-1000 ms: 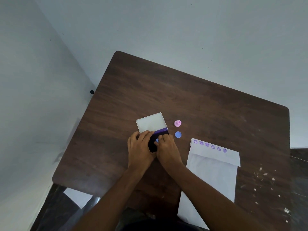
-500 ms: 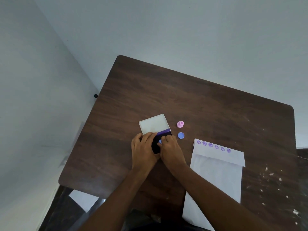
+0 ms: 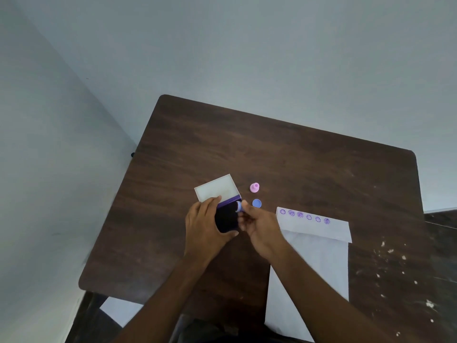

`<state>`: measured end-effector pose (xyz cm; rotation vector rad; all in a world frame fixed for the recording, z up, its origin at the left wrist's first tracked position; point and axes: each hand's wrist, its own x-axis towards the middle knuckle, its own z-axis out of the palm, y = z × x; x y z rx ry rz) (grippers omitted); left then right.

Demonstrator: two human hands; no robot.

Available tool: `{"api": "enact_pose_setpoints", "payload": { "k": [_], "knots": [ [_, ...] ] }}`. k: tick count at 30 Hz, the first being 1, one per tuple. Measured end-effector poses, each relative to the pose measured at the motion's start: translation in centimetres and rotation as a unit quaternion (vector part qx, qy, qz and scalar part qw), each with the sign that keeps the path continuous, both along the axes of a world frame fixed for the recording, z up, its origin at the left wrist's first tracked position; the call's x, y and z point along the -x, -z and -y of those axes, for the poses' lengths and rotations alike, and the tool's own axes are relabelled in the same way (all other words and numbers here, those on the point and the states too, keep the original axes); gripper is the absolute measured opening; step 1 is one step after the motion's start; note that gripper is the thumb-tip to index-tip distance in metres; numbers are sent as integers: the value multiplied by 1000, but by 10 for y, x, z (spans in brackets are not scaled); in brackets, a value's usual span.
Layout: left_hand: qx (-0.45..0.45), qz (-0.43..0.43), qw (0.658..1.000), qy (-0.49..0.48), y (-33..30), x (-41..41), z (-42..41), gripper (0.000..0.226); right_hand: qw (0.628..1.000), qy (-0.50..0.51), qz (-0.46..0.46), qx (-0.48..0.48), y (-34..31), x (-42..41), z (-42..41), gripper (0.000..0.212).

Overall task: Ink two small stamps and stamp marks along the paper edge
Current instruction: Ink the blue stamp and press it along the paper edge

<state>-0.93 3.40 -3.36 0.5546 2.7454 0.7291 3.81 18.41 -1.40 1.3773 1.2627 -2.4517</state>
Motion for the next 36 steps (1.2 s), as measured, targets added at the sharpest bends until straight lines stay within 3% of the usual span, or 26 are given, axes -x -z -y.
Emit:
{"api": "enact_pose_setpoints", "payload": {
  "k": [2, 4, 10, 16, 20, 26, 36],
  "knots": [
    [-20, -20, 1000, -2, -11, 0, -3, 96, 982, 53, -62, 172, -8, -4, -10, 21],
    [-36, -45, 998, 8, -23, 0, -8, 92, 954, 84, -121, 260, -14, -8, -15, 24],
    [-96, -100, 989, 54, -47, 1, -23, 60, 908, 79, -222, 348, -24, -12, -17, 18],
    [-144, -86, 985, 40, -63, 0, -35, 49, 905, 90, -234, 344, -26, -13, -19, 19],
    [-140, -81, 986, 43, -66, -1, -41, 52, 909, 101, -225, 336, -25, -13, -22, 40],
    [-151, -70, 985, 35, -64, -3, -45, 44, 899, 99, -250, 345, -24, -15, -27, 17],
    [-182, -12, 982, 41, -62, -15, -73, 34, 918, 159, -219, 290, -23, -34, -55, 21]
  ]
}}
